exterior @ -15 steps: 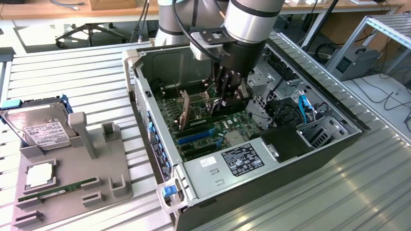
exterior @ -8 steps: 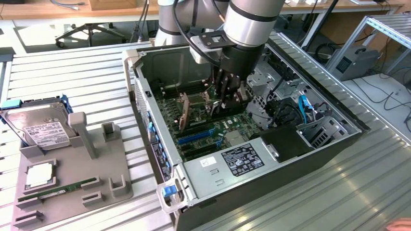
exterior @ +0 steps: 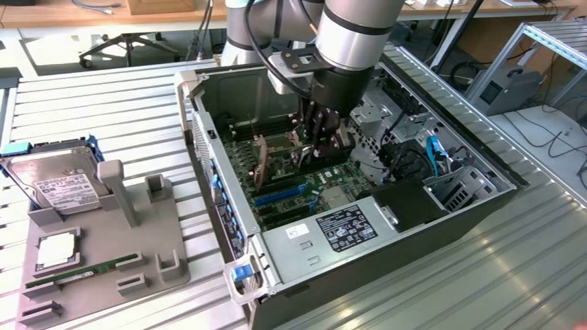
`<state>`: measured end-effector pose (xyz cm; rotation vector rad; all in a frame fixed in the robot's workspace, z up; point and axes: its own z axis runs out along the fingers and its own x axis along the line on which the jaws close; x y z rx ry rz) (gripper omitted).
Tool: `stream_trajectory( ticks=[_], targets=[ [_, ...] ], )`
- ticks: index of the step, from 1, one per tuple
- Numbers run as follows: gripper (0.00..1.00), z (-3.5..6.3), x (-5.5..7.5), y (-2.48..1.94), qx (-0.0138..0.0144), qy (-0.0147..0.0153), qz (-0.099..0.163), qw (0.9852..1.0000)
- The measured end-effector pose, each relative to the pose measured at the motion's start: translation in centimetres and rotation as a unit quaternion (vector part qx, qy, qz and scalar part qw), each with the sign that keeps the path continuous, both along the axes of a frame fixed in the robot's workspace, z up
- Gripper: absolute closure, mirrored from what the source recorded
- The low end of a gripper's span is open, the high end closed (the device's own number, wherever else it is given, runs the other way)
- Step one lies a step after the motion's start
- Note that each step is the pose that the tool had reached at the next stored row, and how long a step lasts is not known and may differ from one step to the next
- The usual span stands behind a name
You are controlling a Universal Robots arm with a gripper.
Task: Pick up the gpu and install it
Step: 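Insert the gpu into the slot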
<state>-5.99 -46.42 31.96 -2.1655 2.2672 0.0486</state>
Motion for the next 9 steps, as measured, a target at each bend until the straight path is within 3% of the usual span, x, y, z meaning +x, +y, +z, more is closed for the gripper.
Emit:
stream_trajectory(
  ticks=[9],
  targets=[
    [0.73, -0.16, -0.12, 0.00, 0.0000, 0.0000, 0.000, 1.0000]
  ],
)
